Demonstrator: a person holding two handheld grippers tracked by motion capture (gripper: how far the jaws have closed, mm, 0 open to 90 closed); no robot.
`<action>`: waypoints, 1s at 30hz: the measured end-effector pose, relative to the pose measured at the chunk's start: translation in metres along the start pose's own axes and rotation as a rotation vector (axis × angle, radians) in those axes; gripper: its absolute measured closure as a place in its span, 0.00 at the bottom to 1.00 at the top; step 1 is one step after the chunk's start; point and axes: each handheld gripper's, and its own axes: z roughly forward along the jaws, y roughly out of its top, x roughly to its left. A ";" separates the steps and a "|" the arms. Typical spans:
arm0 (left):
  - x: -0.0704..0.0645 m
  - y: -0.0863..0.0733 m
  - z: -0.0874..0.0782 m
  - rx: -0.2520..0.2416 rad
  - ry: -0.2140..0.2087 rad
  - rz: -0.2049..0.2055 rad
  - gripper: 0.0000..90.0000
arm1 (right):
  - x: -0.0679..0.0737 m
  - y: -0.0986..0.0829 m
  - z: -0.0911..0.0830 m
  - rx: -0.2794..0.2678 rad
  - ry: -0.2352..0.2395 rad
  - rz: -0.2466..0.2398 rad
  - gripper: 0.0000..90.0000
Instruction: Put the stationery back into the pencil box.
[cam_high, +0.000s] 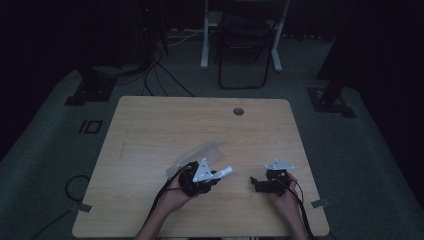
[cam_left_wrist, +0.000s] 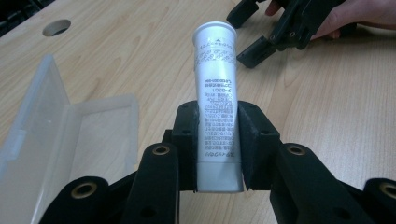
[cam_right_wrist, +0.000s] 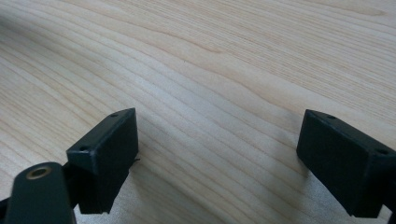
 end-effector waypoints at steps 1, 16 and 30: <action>0.000 0.000 0.000 -0.003 0.001 -0.001 0.79 | 0.000 0.000 0.000 0.000 0.000 0.000 0.14; 0.003 0.006 -0.009 -0.016 0.018 0.014 0.79 | 0.000 0.000 0.000 0.000 0.000 0.000 0.14; 0.010 0.011 -0.016 -0.025 0.041 0.021 0.79 | 0.000 0.000 0.000 0.000 0.000 0.000 0.14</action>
